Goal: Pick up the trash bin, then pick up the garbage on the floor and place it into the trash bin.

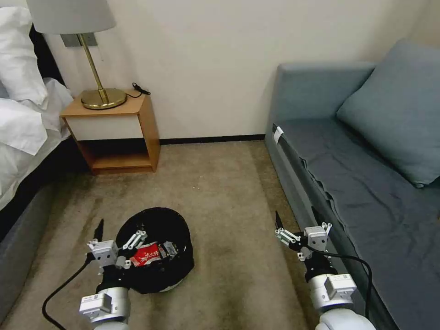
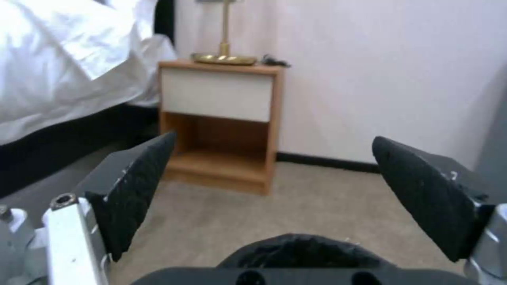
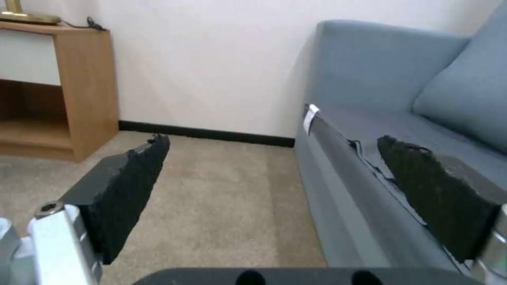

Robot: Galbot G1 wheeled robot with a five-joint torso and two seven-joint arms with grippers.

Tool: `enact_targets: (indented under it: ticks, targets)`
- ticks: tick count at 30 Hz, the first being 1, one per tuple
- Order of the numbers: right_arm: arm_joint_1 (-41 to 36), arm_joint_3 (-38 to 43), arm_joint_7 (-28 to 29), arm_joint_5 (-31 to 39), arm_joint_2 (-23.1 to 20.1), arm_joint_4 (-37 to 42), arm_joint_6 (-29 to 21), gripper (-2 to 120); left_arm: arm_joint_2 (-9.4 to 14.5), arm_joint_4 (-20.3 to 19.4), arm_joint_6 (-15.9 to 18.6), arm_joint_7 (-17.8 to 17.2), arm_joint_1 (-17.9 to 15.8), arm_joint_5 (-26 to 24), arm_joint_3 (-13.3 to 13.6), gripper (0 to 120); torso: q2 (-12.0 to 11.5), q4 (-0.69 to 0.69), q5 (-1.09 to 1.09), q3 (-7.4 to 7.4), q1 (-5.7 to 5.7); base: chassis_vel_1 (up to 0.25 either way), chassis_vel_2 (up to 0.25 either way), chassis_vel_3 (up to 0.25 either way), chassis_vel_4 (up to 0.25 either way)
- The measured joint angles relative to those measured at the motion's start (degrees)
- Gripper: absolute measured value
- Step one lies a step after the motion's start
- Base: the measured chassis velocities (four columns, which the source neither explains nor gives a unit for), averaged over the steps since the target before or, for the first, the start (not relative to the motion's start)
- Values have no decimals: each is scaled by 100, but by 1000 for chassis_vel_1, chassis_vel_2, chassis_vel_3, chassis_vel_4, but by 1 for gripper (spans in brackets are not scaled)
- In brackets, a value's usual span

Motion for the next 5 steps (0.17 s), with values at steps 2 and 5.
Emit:
enact_targets:
  ticks: [2,5]
  targets:
    - [2,-1,-4,-18,11,-5,-7,100,35,-106,192,-102,4,-50,-27,100,0,-1,0,0,0,0,0,0,0]
    - [4,-3,-7,-55,36,-6,-19,100,83,-182,308,-153,5,-67,-94,100,0,0,0,0,0,0,0,0,0]
